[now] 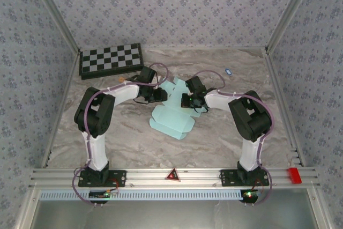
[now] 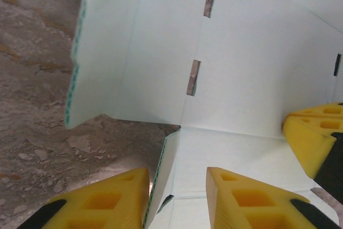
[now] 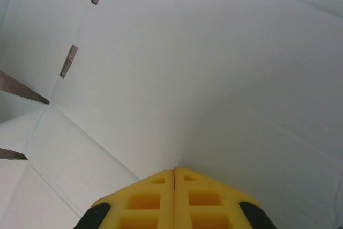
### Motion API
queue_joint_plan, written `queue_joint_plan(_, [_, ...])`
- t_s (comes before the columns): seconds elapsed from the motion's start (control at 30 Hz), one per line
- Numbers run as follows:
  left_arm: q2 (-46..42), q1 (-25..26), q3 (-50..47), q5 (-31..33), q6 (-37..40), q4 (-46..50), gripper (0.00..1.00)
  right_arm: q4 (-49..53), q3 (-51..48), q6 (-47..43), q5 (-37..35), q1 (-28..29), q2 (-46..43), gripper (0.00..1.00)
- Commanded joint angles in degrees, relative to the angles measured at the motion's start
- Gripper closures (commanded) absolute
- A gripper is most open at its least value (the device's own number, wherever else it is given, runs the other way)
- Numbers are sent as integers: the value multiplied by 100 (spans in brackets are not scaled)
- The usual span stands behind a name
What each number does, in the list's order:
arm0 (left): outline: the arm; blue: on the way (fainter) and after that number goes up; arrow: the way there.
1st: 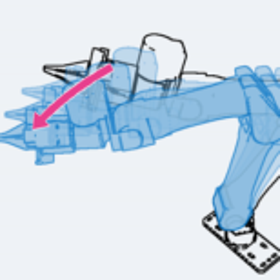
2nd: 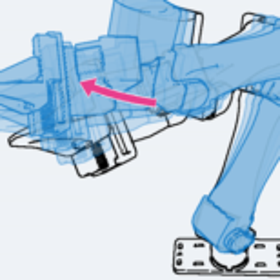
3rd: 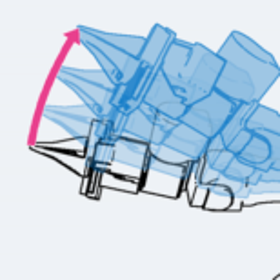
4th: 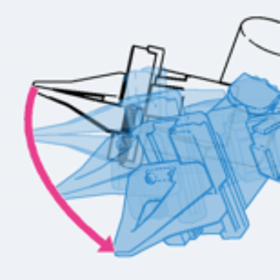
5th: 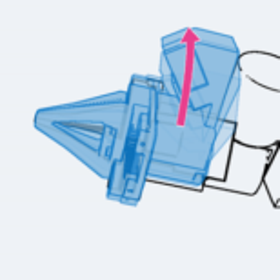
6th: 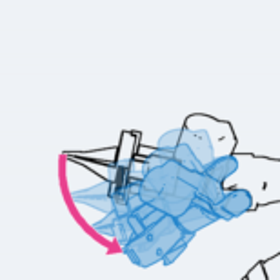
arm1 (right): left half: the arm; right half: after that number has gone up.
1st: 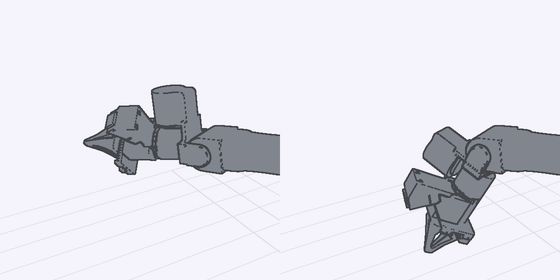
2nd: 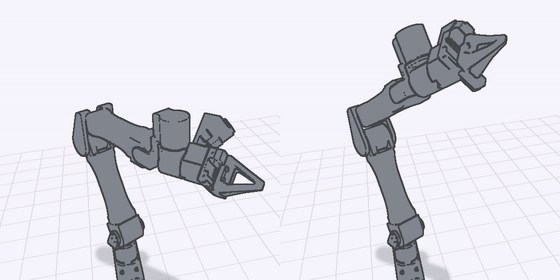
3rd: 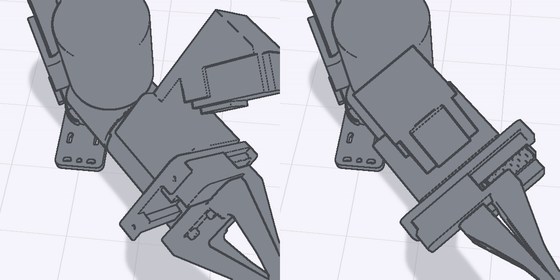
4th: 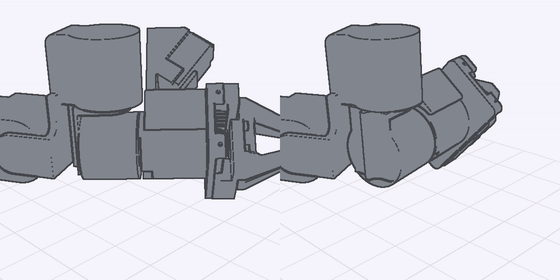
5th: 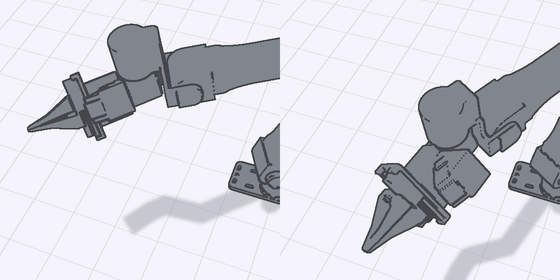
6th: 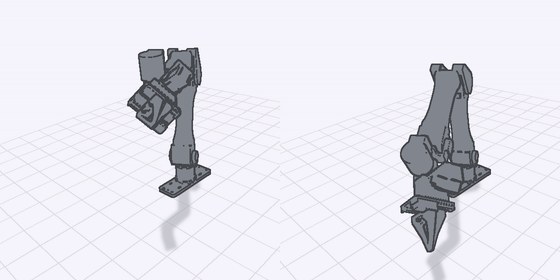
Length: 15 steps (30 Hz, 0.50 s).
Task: Fold the paper box
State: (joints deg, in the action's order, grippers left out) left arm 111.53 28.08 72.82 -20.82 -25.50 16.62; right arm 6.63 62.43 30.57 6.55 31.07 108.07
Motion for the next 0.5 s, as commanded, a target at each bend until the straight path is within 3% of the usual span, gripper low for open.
queue_joint_plan(0.0, [-90, 60, 223, -359, 159, -38, 69, 753, -69, -58, -197, 57, 270, 97])
queue_joint_plan(0.47, [174, 307, 396, -465, 204, 78, 67, 766, -64, -55, -204, 90, 267, 97])
